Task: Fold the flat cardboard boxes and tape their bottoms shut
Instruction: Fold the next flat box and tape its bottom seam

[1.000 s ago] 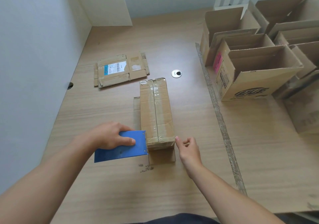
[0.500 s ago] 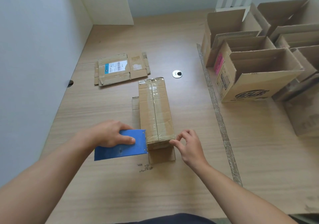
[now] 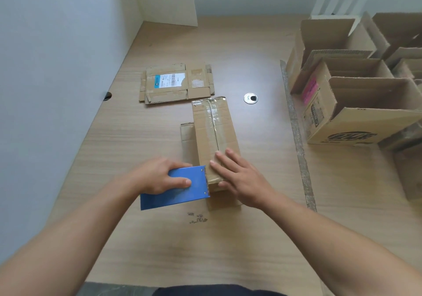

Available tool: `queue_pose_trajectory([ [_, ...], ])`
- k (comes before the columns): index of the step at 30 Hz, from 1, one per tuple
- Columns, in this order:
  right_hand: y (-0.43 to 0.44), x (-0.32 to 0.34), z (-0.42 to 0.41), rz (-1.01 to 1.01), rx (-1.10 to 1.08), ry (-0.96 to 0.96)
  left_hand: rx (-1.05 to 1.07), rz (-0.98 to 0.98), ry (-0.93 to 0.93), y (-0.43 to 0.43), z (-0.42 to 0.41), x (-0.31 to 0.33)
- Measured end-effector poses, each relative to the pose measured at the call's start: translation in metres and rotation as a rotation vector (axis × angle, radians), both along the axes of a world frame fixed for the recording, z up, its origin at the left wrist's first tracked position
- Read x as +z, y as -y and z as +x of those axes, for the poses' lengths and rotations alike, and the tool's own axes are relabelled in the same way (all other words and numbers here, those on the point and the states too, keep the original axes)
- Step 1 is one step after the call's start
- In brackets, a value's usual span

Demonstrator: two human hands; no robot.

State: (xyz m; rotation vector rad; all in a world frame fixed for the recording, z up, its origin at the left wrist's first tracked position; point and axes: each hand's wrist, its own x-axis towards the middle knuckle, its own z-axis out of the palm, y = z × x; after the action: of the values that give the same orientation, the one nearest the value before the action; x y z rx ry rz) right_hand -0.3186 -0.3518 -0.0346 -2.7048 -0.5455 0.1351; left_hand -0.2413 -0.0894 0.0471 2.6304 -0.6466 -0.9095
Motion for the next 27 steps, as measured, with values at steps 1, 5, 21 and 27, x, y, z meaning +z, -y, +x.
queue_pose_trajectory([
  [1, 0.001, 0.001, -0.001, 0.004, -0.002, 0.036, 0.012, -0.020, -0.016, -0.004, -0.001, 0.000],
  [5, 0.001, 0.002, -0.003, 0.002, -0.002, 0.201, 0.007, -0.038, -0.024, -0.021, -0.005, 0.005],
  [21, 0.000, -0.003, 0.001, 0.015, -0.034, -0.024, 0.026, 0.216, 0.284, -0.026, -0.005, -0.015],
  [27, -0.008, -0.002, -0.002, 0.064, -0.111, -0.069, 0.046, 0.246, 0.494, 0.005, -0.023, -0.023],
])
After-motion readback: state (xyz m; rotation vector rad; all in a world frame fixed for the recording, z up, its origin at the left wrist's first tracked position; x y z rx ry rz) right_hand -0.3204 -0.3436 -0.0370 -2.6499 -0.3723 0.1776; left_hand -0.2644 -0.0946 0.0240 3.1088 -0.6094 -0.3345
